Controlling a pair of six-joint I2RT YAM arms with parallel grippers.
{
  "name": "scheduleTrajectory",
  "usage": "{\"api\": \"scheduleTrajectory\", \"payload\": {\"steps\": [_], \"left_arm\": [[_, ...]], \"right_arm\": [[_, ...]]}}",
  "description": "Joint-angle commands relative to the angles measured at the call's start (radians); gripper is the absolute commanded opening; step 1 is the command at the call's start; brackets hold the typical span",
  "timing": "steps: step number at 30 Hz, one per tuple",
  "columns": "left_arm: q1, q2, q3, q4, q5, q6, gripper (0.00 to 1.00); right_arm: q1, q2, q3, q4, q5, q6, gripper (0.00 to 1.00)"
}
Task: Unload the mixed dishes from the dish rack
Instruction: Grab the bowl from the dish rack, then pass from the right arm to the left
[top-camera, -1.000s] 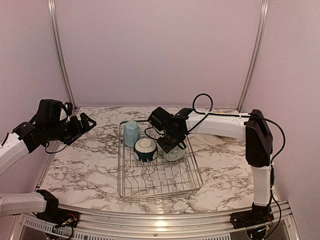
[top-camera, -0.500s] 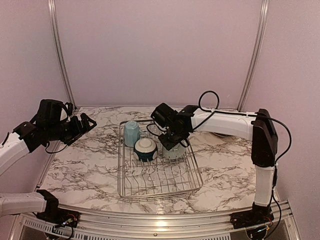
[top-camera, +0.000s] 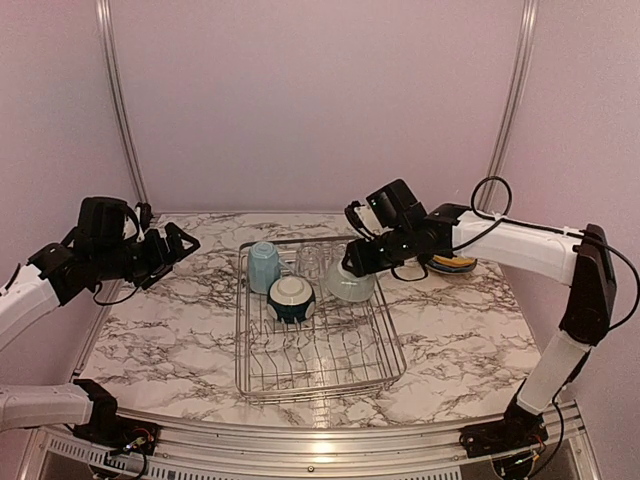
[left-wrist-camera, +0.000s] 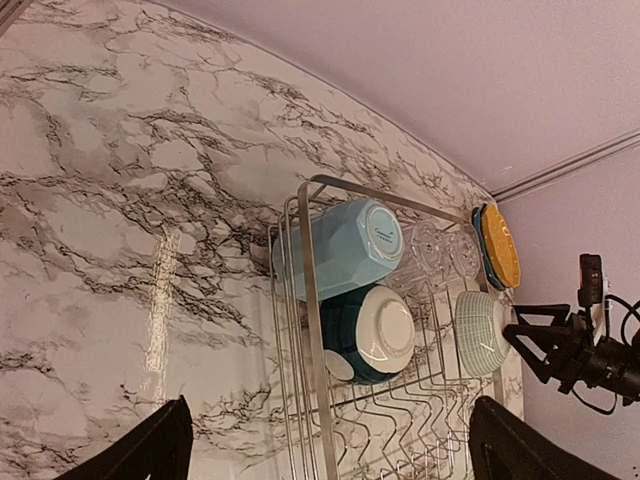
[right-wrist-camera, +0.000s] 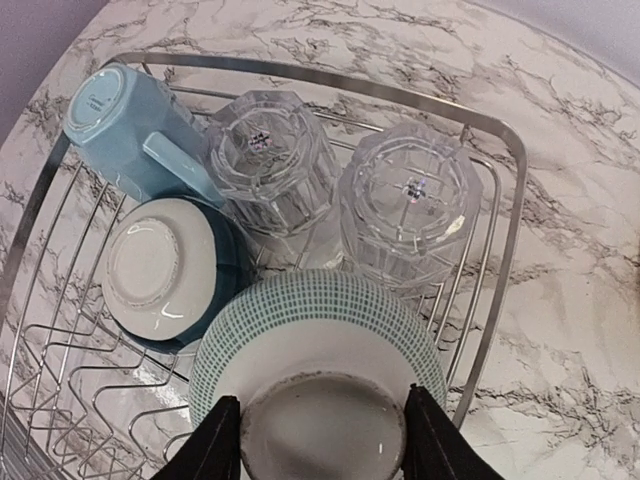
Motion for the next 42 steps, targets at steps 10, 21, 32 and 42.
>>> {"api": "scheduleTrajectory", "payload": {"steps": [10,21,32,42], "left_arm": [[-0.229,0.111,0.016,0.34,0.157,-0.17,0.98],[-0.399,0.333,0.02,0.754,0.233,-0.343,0.96],[-0.429,0.441,0.013,0.96,0.276,-0.473,0.86],[-0.438,0.45,-0.017,1.035,0.268,-0.512,0.49]], "right_arm": [[-0.105,-0.163,-0.273,0.623,-0.51,0.332,0.37],[-0.097,-0.176,-0.402,0.988,-0.64,0.573,0.37],[-0.043,-0.171,-0.441,1.127,-0.641,0.656,0.36],[-0.009,-0.158,-0.475,1.217,-0.632,0.704,0.36]]}}
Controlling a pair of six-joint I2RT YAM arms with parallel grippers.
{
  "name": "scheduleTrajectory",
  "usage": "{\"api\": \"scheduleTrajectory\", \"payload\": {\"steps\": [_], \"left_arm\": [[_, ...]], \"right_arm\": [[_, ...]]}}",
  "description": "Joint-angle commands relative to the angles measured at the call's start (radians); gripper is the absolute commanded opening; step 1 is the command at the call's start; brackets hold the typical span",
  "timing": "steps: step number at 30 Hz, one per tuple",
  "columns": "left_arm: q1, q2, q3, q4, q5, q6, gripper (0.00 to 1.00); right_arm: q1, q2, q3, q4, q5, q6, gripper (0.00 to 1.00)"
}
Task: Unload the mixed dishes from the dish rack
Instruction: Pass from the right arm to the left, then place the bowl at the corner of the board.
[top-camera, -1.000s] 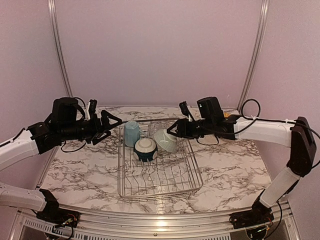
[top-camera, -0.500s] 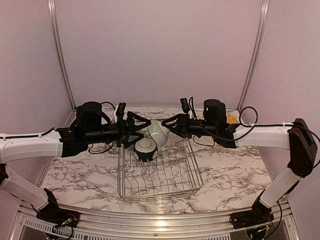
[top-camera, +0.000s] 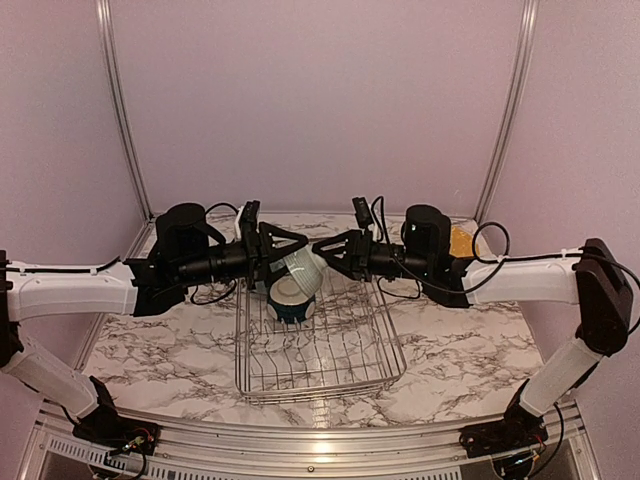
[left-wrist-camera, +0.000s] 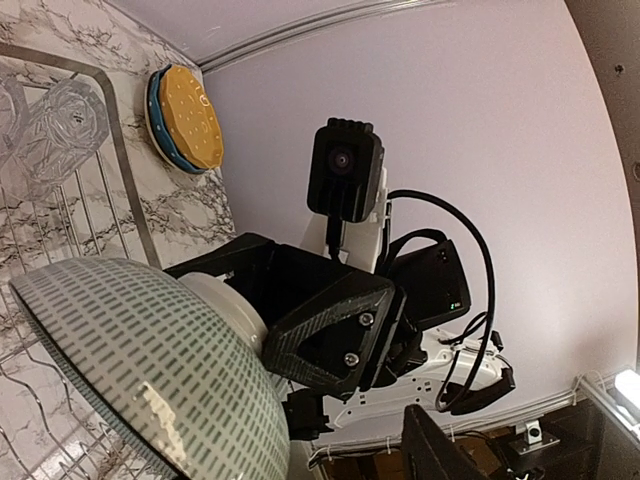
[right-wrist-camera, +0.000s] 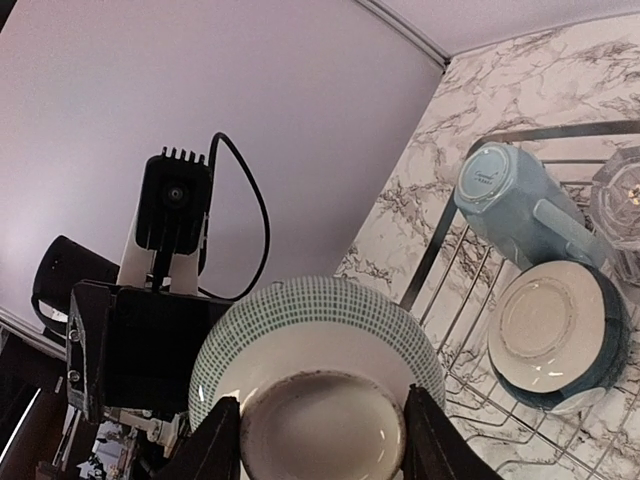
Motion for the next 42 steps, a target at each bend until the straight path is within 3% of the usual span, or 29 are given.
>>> {"api": "scheduleTrajectory", "payload": {"steps": [1,15,17,20,23,33,42], "left_arm": [[-0.004,0.011,-0.021,0.099,0.011,-0.026,0.46],[-0.004,0.015,0.006,0.039,0.007,0.023,0.0],[-0.003,-0.001,0.013,-0.013,-0.01,0.062,0.0],[-0.004,-0.041,0.04,-0.122,-0.037,0.146,0.0],[-0.002,-0.085,0.085,-0.269,-0.097,0.243,0.0],[0.04,-0.214,0.22,-0.796,-0.37,0.543,0.0],[0.202,-0.239,0.283,-1.172,-0.634,0.681,0.0]], "right_arm": [[0.014,-0.022,-0.002,0.12,-0.002,0.037,0.36],[0.026,-0.048,-0.023,0.094,0.029,0.033,0.39],[0.026,-0.052,-0.009,0.037,0.042,-0.007,0.5],[0.024,-0.069,0.008,-0.043,0.065,-0.058,0.75],[0.016,-0.09,0.024,-0.119,0.084,-0.109,0.87],[-0.002,-0.144,0.104,-0.454,0.214,-0.301,0.91],[0.001,-0.135,0.18,-0.641,0.308,-0.411,0.89]]}}
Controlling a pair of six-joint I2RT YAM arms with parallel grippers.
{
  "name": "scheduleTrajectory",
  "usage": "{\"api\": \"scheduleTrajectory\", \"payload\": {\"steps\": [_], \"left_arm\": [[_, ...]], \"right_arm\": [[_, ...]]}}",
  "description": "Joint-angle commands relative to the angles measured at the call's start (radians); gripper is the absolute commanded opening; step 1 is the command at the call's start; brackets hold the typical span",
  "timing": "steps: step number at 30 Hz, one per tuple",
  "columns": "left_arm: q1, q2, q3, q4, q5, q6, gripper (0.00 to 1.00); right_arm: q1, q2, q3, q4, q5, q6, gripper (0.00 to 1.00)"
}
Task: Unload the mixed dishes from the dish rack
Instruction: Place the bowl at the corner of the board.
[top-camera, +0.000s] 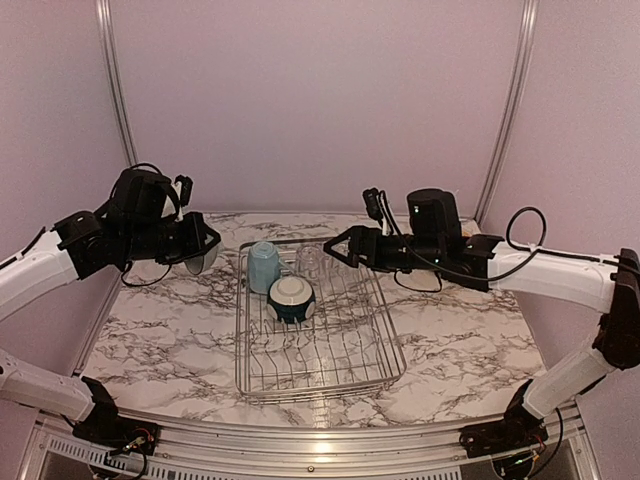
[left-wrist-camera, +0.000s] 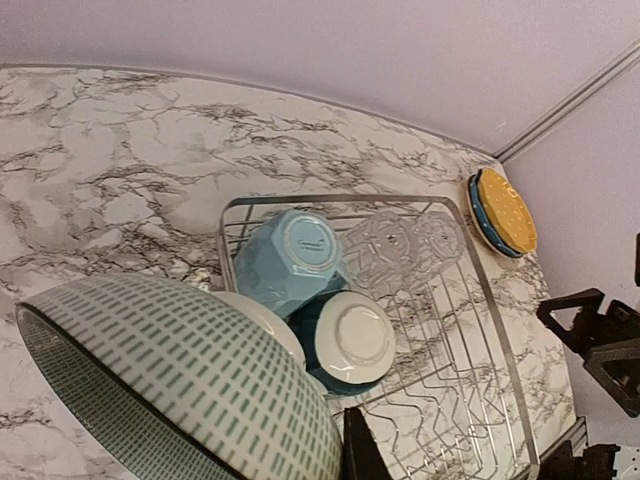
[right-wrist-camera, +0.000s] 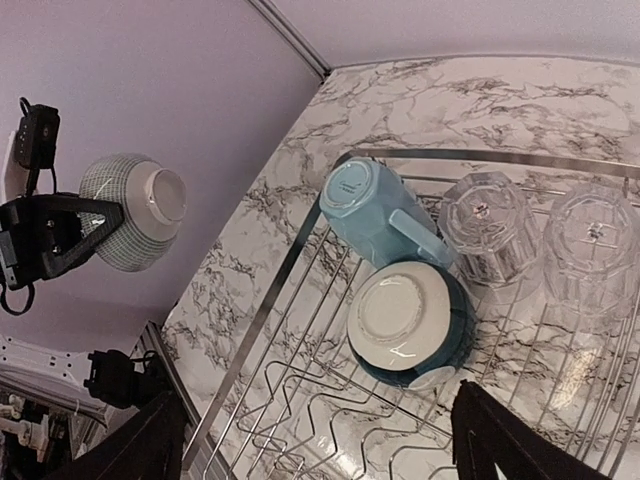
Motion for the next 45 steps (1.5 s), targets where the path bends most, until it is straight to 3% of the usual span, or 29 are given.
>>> {"api": "scheduleTrajectory", "payload": {"steps": [1,8,15,20,28,36,38,42,45], "left_arm": [[0.071,-0.001,0.037,-0.251,-0.205,0.128,0.0],[0.231,0.062,-0.025,-0.284,-0.164,0.226,0.0],[0.342,0.264,0.013,-0.262,-0.177,0.325,0.0],[0.378,0.453,0.093,-0.271,-0.267,0.36,0.0],[0.426,0.7,0.222,-0.271,-0.249,0.364,0.0],[0.441,0.794,0.247,-0.278,-0.289,0.35,0.01],[0.441,0.797,0.25,-0.277,-0.288,0.349,0.13],[0.442,0.783,0.253,-0.278,-0.271,0.348,0.27],[0.442,0.759,0.255,-0.281,-0.286,0.347,0.49]], "right_arm": [[-0.001,0.0,0.078,-0.16,0.073,-0.089,0.89],[0.011,0.03,0.166,-0.32,0.179,-0.172,0.97],[0.022,0.038,0.192,-0.399,0.249,-0.2,0.98],[0.033,0.034,0.199,-0.432,0.278,-0.2,0.98],[0.069,0.093,0.291,-0.557,0.462,-0.177,0.99],[0.082,0.092,0.288,-0.565,0.578,-0.147,0.98],[0.083,0.081,0.268,-0.541,0.562,-0.142,0.98],[0.083,0.043,0.208,-0.433,0.485,-0.167,0.99],[0.081,0.034,0.18,-0.389,0.411,-0.213,0.99]]}}
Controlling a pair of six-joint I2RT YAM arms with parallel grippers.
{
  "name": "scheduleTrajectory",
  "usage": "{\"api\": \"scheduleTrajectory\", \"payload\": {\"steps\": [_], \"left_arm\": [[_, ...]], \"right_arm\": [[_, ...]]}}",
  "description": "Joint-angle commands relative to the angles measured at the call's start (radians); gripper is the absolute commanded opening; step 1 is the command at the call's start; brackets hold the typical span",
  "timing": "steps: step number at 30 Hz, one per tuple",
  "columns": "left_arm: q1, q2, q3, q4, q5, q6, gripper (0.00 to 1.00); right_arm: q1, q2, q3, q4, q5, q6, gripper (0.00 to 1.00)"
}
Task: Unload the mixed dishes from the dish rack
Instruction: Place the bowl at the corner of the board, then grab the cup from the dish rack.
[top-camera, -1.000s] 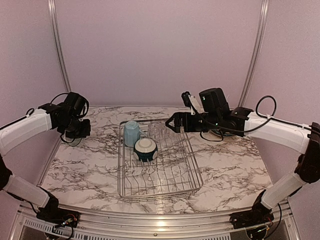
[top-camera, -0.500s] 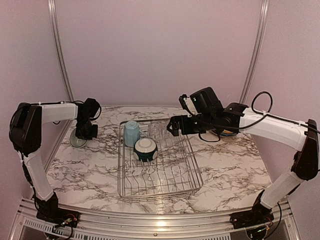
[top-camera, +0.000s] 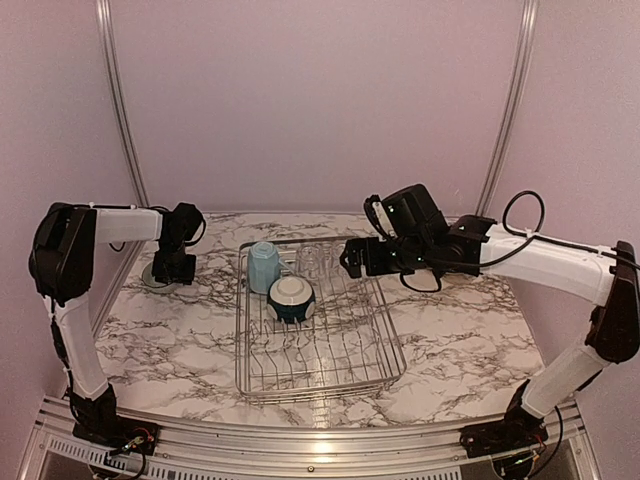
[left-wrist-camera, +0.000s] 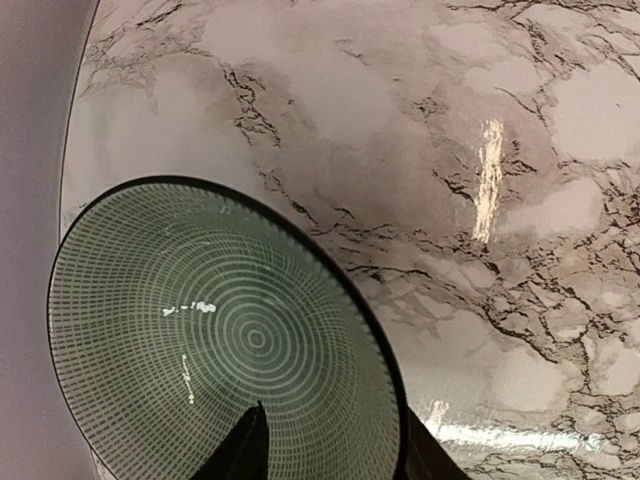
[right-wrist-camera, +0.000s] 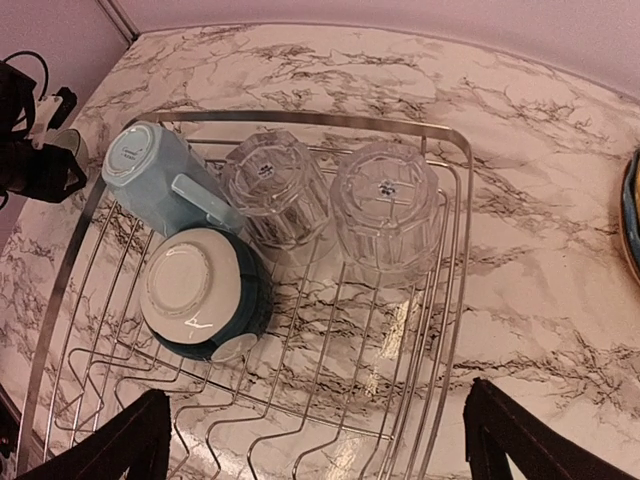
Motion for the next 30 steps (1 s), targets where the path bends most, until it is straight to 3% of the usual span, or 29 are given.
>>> {"api": "scheduleTrajectory", "payload": {"steps": [1,11,16,19,24,30], "left_arm": [[0.007,-0.031,0.025,-0.025,-0.01,-0.002,0.52],[0.006,-0.277,0.02,-0.068,0.1,-0.018,0.81],[0.003,-0.489,-0.055,-0.034,0.303,-0.054,0.97],[-0.008,-0.64,-0.157,0.045,0.507,-0.119,0.99],[-0.068,-0.908,-0.362,0.217,0.667,-0.255,0.99],[-0.217,-1.083,-0.484,0.318,0.614,-0.345,0.99]], "right_arm": [[0.008,-0.031,-0.02,0.088,-0.101,-0.055,0.99],[0.008,0.098,0.095,-0.062,-0.004,-0.102,0.98],[0.009,0.189,0.175,-0.123,0.041,-0.144,0.98],[0.008,0.254,0.259,-0.173,0.1,-0.182,0.99],[-0.003,0.404,0.475,-0.302,0.256,-0.247,0.98],[-0.045,0.503,0.569,-0.304,0.199,-0.315,0.98]]}}
